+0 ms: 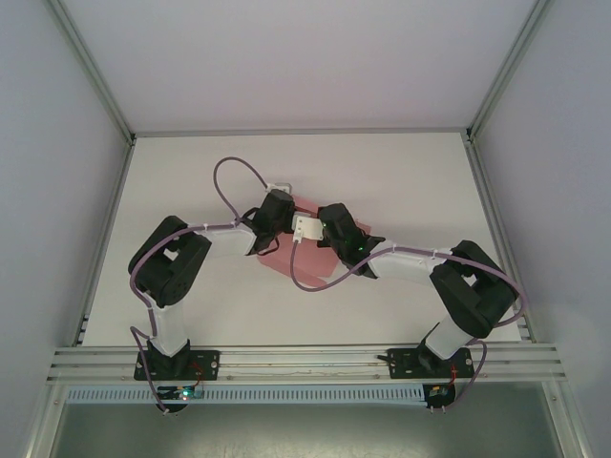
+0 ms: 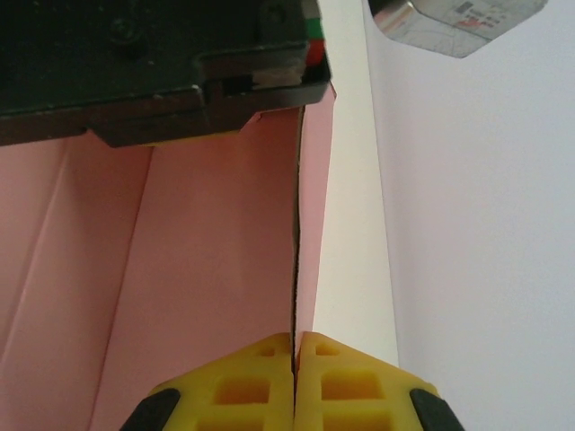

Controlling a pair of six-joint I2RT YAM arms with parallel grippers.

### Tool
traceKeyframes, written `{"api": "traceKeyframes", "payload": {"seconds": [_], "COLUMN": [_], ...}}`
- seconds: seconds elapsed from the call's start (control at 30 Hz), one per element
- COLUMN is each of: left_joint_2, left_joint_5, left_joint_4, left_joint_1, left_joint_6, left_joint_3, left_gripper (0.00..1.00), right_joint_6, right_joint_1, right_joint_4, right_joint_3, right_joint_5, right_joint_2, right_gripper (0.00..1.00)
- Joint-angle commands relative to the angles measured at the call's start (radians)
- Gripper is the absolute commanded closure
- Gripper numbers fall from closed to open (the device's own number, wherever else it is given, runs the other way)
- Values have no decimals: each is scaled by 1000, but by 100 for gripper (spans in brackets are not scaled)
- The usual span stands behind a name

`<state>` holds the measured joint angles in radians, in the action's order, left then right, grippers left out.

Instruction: Assemble paper box

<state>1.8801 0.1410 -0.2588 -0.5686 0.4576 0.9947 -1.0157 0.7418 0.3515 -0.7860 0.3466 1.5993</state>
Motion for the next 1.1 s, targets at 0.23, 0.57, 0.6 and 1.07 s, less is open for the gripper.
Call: {"api": "traceKeyframes", "payload": {"seconds": [0.23,0.57,0.6,1.07], "left_joint_2": [67,112,114,-145], "left_joint_5": [528,718,722,278], "left_joint_4": [550,868,860,168], "left_joint_1": [42,35,35,-4], "left_joint_6": [167,337,334,-48], "left_joint_3": [96,218,213,-48], "left_gripper": [100,100,100,100], "right_joint_6": [24,21,23,229], "right_joint_1": [-19,-24,-24,-32], "right_joint_4": [-194,-190,-191,-129], "right_joint_3": [25,31,31,-25], "right_joint_5": [23,44,42,-145], "right_joint_2": [-38,-56,-55,-61], "right_gripper": [100,100,100,71]}}
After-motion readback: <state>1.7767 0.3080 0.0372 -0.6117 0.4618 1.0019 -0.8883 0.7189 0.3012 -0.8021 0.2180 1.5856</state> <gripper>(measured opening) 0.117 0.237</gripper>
